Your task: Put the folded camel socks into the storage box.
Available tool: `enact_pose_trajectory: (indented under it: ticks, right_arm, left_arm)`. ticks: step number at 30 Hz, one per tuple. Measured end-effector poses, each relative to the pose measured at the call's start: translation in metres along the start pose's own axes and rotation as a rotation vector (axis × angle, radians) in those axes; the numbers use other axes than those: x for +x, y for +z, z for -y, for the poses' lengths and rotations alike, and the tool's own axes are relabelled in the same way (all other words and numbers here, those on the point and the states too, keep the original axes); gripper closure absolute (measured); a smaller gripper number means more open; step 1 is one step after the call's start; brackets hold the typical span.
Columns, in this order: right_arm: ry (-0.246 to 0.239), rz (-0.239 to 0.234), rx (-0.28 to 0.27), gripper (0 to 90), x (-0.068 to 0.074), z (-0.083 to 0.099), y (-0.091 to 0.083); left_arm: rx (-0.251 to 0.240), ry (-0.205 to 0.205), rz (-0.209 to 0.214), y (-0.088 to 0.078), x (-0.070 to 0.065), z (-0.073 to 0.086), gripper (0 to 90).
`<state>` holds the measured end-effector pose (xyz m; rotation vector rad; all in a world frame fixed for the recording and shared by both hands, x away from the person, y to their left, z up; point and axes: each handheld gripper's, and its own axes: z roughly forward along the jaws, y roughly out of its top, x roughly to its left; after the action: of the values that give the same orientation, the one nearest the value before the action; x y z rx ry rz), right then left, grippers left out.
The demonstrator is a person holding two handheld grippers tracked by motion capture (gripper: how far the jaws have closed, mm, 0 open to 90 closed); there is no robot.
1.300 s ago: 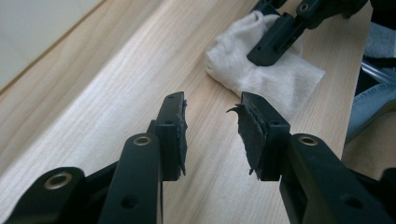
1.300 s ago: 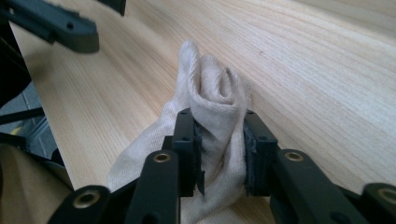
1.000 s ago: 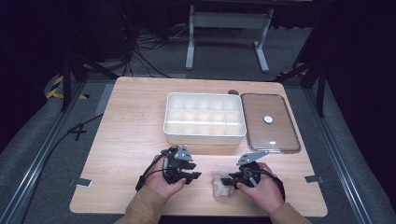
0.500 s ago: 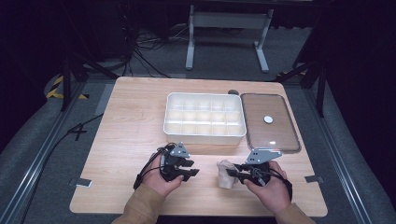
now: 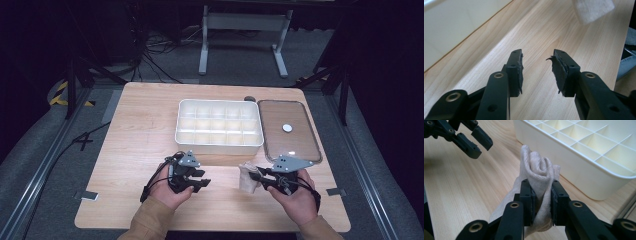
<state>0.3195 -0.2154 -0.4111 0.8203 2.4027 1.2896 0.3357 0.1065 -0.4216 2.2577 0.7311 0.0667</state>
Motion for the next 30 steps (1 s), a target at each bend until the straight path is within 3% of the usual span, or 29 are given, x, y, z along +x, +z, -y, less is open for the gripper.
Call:
enact_pose_trajectory:
  ticks: [13,17,30]
  right_arm:
    - [-0.027,0.053,-0.014,75.2,-0.024,-0.028,-0.008]
    - [-0.045,0.055,0.028,74.8,-0.035,-0.037,-0.007]
    - [-0.071,0.083,0.043,74.7,-0.064,-0.064,-0.002]
  left_arm:
    - [-0.01,-0.025,-0.01,-0.007,0.007,0.003,60.8]
    - [-0.005,-0.04,-0.015,-0.009,0.009,0.004,60.7]
    - [0.003,-0.033,-0.018,-0.01,0.009,0.004,60.7]
